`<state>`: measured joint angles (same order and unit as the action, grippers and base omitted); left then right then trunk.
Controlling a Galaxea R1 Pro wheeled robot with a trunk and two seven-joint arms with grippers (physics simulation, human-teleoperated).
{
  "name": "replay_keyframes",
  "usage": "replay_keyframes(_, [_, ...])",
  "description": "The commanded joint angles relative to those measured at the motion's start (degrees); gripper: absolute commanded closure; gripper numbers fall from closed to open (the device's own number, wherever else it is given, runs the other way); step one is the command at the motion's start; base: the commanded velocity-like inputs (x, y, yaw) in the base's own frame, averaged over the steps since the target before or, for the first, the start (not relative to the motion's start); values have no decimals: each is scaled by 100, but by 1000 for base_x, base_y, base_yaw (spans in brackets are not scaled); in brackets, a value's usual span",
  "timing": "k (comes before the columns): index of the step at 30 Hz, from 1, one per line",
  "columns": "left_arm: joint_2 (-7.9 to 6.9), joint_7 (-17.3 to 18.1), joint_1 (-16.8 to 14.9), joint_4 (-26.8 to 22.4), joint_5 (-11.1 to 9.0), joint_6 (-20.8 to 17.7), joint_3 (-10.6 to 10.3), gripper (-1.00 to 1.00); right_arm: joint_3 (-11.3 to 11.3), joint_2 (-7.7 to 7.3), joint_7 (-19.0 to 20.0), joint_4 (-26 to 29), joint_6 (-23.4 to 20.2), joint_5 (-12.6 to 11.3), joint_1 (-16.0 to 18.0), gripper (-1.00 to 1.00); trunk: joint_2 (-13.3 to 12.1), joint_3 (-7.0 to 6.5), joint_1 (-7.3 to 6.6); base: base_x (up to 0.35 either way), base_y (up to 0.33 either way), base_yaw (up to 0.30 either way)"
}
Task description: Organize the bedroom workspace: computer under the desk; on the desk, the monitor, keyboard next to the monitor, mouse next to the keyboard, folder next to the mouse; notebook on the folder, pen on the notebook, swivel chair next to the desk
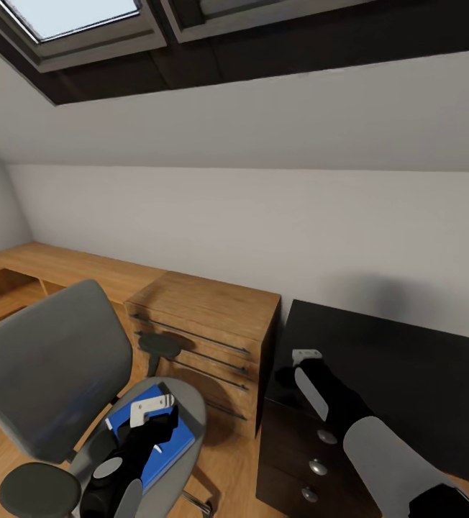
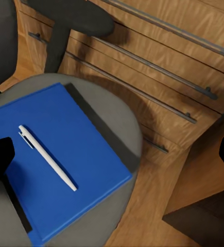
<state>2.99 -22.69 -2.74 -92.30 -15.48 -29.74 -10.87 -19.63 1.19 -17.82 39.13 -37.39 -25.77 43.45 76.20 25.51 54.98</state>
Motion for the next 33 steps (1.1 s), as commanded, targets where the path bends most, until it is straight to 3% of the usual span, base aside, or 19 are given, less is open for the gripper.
replay_keyframes(1, [-1,-61,-5,-7,-60,-14,-7,-100,-23,-4,-55,7,-13,-60,5,100,46,25,23,0,0,0])
replay_keyframes(22, [0,-69,-7,-7,-60,-20,-9,-100,-23,2,-63,7,-14,-44,5,100,888,402,484,0,0,0])
replay_keyframes(30, [0,-69,-3,-6,-60,-26,-4,-100,-31,1,-68,7,-14,-38,5,100,888,402,484,0,0,0])
replay_keyframes(31, [0,-69,-4,-6,-60,-28,-3,-100,-32,-1,-69,7,-14,-36,5,-100,888,402,484,0,0,0])
replay_keyframes(33, [-2,-69,-6,-1,-60,-31,-3,-100,-30,-4,-72,7,-12,-34,5,-100,888,402,484,0,0,0])
